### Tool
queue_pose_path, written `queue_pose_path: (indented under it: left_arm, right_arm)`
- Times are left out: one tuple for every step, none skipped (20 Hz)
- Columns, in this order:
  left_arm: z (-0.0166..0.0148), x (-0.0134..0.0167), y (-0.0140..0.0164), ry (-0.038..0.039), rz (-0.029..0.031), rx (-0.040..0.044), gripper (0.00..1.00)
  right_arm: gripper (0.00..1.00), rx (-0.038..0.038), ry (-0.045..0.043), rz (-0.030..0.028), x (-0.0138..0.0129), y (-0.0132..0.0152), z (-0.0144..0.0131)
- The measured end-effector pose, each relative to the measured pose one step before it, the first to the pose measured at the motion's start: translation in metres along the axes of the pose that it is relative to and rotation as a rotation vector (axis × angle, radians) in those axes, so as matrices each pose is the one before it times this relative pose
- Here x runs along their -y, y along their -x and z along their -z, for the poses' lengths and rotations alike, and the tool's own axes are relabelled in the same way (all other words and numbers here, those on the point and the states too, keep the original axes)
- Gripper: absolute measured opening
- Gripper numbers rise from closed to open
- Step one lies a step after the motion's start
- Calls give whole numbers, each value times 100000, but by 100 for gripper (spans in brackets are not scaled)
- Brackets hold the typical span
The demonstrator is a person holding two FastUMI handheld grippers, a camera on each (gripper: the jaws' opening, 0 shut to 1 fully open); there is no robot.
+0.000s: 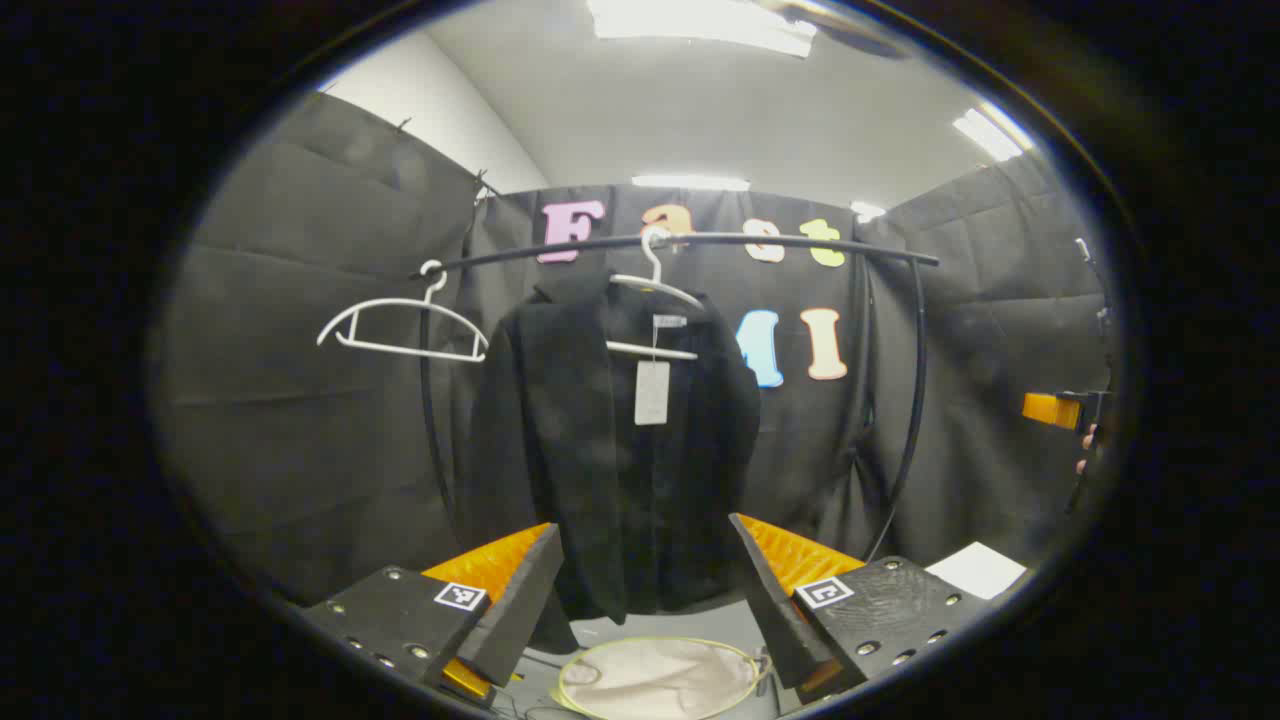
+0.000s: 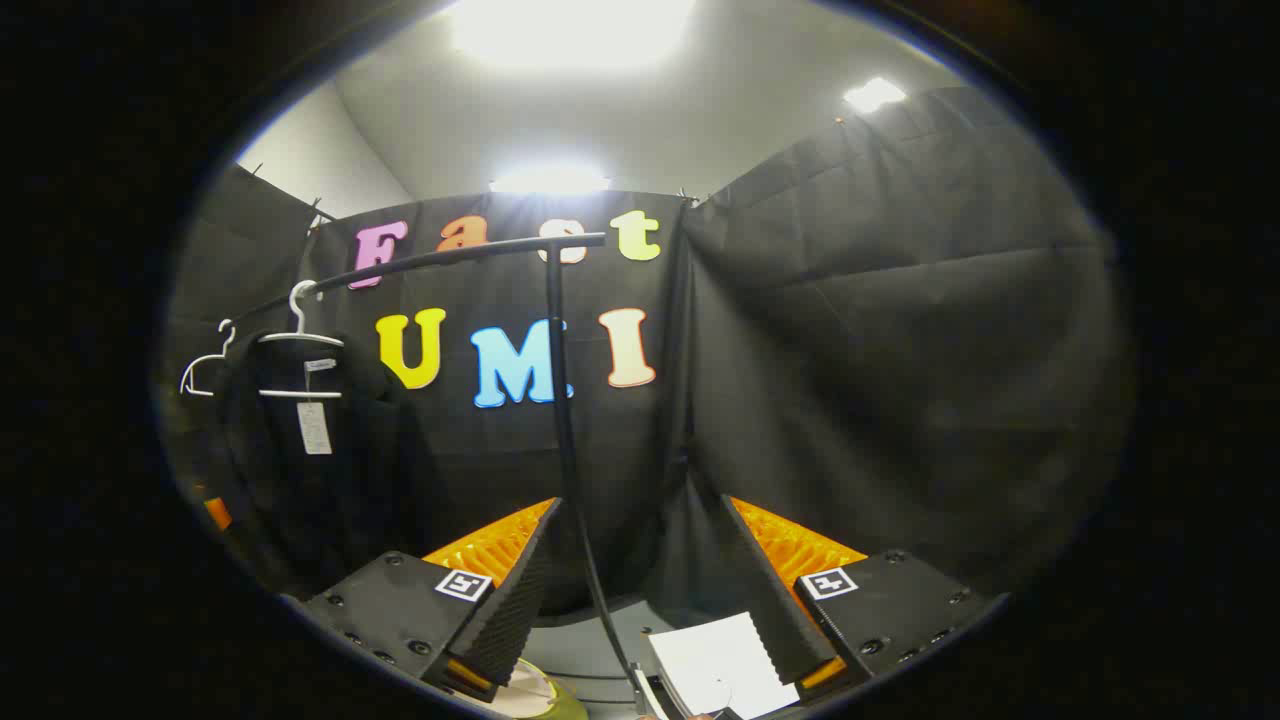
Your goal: Grasp the clothes on the hanger with both hands and then place them into the laundry hamper below.
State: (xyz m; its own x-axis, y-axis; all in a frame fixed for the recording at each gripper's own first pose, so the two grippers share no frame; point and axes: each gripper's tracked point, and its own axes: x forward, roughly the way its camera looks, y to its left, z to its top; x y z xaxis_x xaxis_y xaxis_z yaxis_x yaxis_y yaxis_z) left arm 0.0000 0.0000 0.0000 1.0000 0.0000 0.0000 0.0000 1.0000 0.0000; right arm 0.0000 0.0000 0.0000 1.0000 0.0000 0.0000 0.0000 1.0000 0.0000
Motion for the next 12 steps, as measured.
queue_pose_path:
  left_arm:
    - [841,279,-166,1443,750,-2099,96]
    - [487,331,-224,1315,1272,-1159,96]
    - [342,233,-190,800,1355,-672,96]
    - [214,11,-305,12,914,-672,96]
    - [283,-93,-217,-371,639,-819,96]
    - [14,-81,-464,-595,291,-664,96]
    - [-199,-26,-447,-378,145,-137,96]
    - [-485,129,-489,-214,362,381,96]
    - [-554,229,-392,-452,416,607,96]
    - [-626,180,-341,-956,211,866,96]
    - [-576,181,-44,-1342,-6,1198,95]
    - [-579,181,-177,-1530,-272,1013,96]
  right_arm:
    - [92,-1221,1376,2254,875,-47,133]
    - [96,-351,148,1682,703,132,-183]
    - [92,509,-685,1265,555,27,-319]
    - [96,643,-785,1414,525,-31,-140]
    - [92,415,187,55,98,-242,-133]
    - [96,-661,707,192,-73,-370,289]
    - [96,-1177,-107,-235,-190,-422,145]
    - [96,-1104,-552,-408,-267,-416,83]
    - [96,-1005,-231,147,-95,-360,159]
    - [96,-926,-138,-83,-219,-427,191]
    - [93,-509,-67,36,-478,-431,273]
    - [96,17,111,-149,-221,-278,132]
